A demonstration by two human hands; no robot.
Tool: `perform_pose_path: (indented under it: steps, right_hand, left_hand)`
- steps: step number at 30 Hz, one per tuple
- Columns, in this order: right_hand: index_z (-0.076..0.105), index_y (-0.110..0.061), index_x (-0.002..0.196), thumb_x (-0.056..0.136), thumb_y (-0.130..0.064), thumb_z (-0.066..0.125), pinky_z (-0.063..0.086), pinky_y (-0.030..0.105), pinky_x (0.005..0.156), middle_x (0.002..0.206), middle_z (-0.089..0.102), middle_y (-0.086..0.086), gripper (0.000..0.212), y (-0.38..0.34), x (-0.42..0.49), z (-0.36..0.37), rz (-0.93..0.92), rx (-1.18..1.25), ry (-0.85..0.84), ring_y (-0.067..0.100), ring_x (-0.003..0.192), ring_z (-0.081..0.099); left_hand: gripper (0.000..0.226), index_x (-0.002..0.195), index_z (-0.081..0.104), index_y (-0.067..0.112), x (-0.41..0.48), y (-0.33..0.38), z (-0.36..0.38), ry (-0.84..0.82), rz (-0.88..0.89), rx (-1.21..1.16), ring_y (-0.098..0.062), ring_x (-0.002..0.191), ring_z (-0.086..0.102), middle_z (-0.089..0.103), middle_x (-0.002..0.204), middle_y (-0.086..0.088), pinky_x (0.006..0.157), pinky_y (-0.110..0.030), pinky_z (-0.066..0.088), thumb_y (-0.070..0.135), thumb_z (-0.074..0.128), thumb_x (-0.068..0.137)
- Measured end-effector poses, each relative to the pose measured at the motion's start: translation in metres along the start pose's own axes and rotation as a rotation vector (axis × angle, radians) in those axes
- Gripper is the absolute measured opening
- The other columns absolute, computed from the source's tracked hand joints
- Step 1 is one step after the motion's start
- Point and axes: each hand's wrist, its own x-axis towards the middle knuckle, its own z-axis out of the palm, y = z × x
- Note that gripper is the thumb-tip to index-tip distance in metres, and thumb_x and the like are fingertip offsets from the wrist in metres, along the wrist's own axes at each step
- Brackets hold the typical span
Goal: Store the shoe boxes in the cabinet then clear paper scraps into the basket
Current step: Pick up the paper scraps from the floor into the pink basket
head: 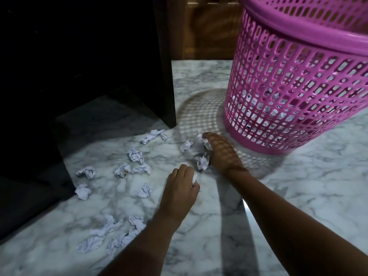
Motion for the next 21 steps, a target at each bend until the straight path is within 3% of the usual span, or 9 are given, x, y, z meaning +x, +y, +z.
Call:
perform_pose_path:
  steps: [2, 5, 7, 9, 11, 12, 15, 18, 21]
  right_hand:
    - [0.056, -0.003, 0.134, 0.094, -0.01, 0.062, 0.028, 0.015, 0.102, 0.13, 0.063, 0.014, 0.041, -0.006, 0.002, -0.007, 0.034, 0.089, 0.085, 0.029, 0.12, 0.06]
    - [0.059, -0.01, 0.128, 0.096, -0.016, 0.061, 0.039, 0.017, 0.088, 0.118, 0.068, 0.008, 0.033, -0.017, 0.008, -0.018, 0.077, 0.223, 0.198, 0.026, 0.103, 0.066]
    - [0.059, -0.013, 0.129, 0.097, -0.021, 0.06, 0.038, 0.019, 0.084, 0.118, 0.068, 0.007, 0.033, -0.025, 0.012, -0.021, 0.079, 0.203, 0.154, 0.025, 0.103, 0.066]
    - [0.056, -0.018, 0.133, 0.099, -0.025, 0.057, 0.039, 0.021, 0.087, 0.124, 0.066, 0.006, 0.035, -0.034, 0.019, -0.021, 0.102, 0.206, 0.04, 0.024, 0.11, 0.062]
    - [0.053, -0.023, 0.134, 0.099, -0.031, 0.055, 0.041, 0.027, 0.089, 0.127, 0.062, 0.006, 0.036, -0.044, 0.026, -0.017, 0.093, 0.177, -0.043, 0.024, 0.114, 0.059]
    - [0.052, -0.026, 0.133, 0.099, -0.035, 0.054, 0.042, 0.029, 0.088, 0.127, 0.059, 0.006, 0.036, -0.05, 0.028, -0.013, 0.089, 0.149, -0.084, 0.025, 0.114, 0.058]
    - [0.051, -0.032, 0.127, 0.094, -0.053, 0.053, 0.044, 0.033, 0.085, 0.126, 0.049, 0.003, 0.039, -0.064, 0.032, 0.001, 0.082, 0.014, -0.207, 0.028, 0.108, 0.057]
    - [0.053, -0.029, 0.125, 0.094, -0.049, 0.055, 0.045, 0.034, 0.089, 0.126, 0.047, 0.003, 0.037, -0.069, 0.033, 0.005, 0.058, -0.044, -0.26, 0.03, 0.109, 0.056]
    - [0.053, -0.02, 0.126, 0.1, -0.034, 0.047, 0.048, 0.036, 0.089, 0.126, 0.054, 0.01, 0.03, -0.07, 0.036, 0.003, 0.057, -0.082, -0.293, 0.035, 0.11, 0.057]
  left_hand:
    - [0.009, 0.082, 0.037, 0.02, 0.003, 0.0, -0.006, -0.036, -0.03, -0.049, -0.028, 0.063, 0.052, 0.052, 0.073, -0.008, 0.06, -0.036, 0.043, 0.018, 0.042, 0.076]
    - [0.02, 0.084, 0.03, 0.022, 0.007, 0.002, -0.016, -0.151, -0.118, -0.112, -0.032, 0.075, 0.053, 0.053, 0.08, -0.008, 0.065, -0.037, 0.041, 0.011, 0.047, 0.083]
    - [0.019, 0.089, 0.034, 0.016, 0.007, 0.002, -0.02, -0.203, -0.174, -0.111, -0.032, 0.086, 0.053, 0.052, 0.088, -0.007, 0.067, -0.031, 0.035, 0.006, 0.05, 0.087]
    - [0.016, 0.104, 0.047, 0.01, 0.001, 0.0, -0.024, -0.202, -0.188, -0.106, -0.031, 0.094, 0.056, 0.058, 0.101, -0.011, 0.072, -0.035, 0.043, 0.008, 0.048, 0.088]
    - [0.04, 0.125, 0.055, 0.011, -0.004, -0.004, -0.025, -0.176, -0.174, -0.098, -0.03, 0.093, 0.06, 0.06, 0.108, -0.011, 0.075, -0.041, 0.05, 0.016, 0.041, 0.088]
    - [0.043, 0.125, 0.058, 0.014, -0.006, -0.007, -0.027, -0.164, -0.171, -0.107, -0.028, 0.09, 0.061, 0.058, 0.106, -0.009, 0.073, -0.039, 0.051, 0.019, 0.038, 0.088]
    - [0.02, 0.101, 0.063, 0.018, -0.008, -0.01, -0.034, -0.166, -0.24, -0.124, -0.021, 0.081, 0.06, 0.05, 0.094, 0.004, 0.061, -0.021, 0.041, 0.017, 0.045, 0.091]
    - [0.02, 0.078, 0.053, 0.018, -0.009, -0.009, -0.04, -0.079, -0.252, -0.083, -0.025, 0.069, 0.054, 0.05, 0.081, 0.002, 0.056, -0.031, 0.041, 0.031, 0.037, 0.08]
    - [0.014, 0.072, 0.046, 0.016, -0.01, -0.008, -0.044, -0.064, -0.261, -0.085, -0.028, 0.065, 0.047, 0.048, 0.074, -0.001, 0.054, -0.034, 0.042, 0.029, 0.042, 0.075]
